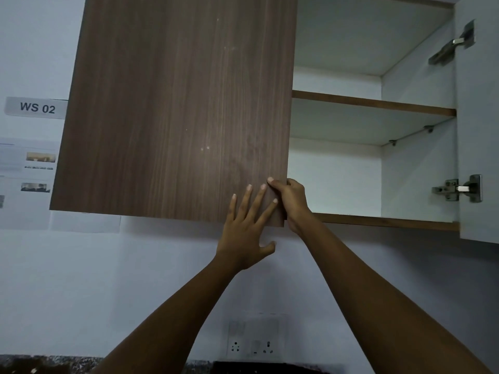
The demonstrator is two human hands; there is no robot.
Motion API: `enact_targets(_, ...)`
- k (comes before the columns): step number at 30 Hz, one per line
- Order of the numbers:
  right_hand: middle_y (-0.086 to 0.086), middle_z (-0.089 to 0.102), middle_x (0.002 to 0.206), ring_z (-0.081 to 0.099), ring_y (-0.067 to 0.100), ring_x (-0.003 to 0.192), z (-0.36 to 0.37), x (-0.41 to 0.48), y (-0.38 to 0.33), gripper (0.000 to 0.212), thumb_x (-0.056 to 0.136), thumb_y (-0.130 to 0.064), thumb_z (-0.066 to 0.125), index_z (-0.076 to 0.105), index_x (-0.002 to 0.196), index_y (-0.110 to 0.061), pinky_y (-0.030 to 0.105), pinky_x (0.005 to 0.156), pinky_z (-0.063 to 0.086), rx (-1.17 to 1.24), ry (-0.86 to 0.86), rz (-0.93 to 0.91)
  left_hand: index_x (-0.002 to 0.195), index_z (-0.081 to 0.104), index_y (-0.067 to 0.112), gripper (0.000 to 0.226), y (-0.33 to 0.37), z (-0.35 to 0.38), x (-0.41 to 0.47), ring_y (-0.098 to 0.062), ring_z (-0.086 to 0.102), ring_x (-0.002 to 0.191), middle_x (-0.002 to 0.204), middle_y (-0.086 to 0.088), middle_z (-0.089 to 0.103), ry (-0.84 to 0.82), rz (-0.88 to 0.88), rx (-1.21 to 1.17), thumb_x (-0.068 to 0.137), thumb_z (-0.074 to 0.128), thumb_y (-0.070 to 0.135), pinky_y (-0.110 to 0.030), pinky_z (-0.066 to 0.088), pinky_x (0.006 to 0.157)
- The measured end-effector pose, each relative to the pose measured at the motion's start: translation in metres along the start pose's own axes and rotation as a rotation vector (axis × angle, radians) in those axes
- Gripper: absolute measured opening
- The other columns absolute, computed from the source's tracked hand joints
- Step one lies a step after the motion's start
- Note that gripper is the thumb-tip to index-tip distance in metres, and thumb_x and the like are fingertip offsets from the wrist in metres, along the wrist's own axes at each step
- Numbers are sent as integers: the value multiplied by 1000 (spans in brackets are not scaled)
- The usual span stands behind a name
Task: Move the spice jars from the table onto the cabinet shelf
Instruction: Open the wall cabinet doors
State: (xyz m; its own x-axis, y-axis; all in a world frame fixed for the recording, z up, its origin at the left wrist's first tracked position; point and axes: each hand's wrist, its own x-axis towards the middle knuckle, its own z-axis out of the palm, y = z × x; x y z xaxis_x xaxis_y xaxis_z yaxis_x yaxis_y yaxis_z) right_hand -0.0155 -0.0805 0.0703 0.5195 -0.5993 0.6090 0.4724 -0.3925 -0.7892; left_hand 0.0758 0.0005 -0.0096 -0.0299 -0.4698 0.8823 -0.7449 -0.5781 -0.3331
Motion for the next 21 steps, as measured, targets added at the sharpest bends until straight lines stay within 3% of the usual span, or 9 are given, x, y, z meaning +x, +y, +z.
enact_targets(7, 5, 68, 96, 65, 22, 90, -7, -19, -15, 21, 82, -32, 65, 63, 91, -14, 43, 85, 54, -55, -9, -43, 150, 7, 22, 91, 5, -24, -9, -35, -2, 144, 157, -13, 1, -38, -4, 24, 76, 34, 67, -55, 4, 112)
enact_targets(12, 8, 67, 90, 64, 25, 86, -10, -44, -33, 29, 81, -32, 67, 61, 88, -5, 44, 81, 54, -90, 14, -97, 150, -5, 22, 95, 10, -50, -19, -34, -9, 144, 157, -10, -6, -56, -25, 34, 77, 36, 68, -54, 0, 113)
enact_targets(17, 0, 57, 70, 56, 19, 72, -11, -73, -52, 28, 81, -28, 68, 48, 65, -15, 34, 68, 48, -98, 34, -158, 148, -14, 24, 97, 12, -81, -30, -32, -13, 144, 157, -11, -10, -73, -25, 23, 78, 39, 66, -52, -1, 115)
enact_targets(21, 7, 59, 74, 55, 20, 71, -8, -97, -68, 27, 80, -28, 68, 49, 70, -11, 33, 66, 46, -123, 57, -201, 147, -18, 26, 94, 10, -110, -42, -30, -17, 143, 157, -10, -13, -96, -11, 4, 81, 38, 65, -48, -4, 115)
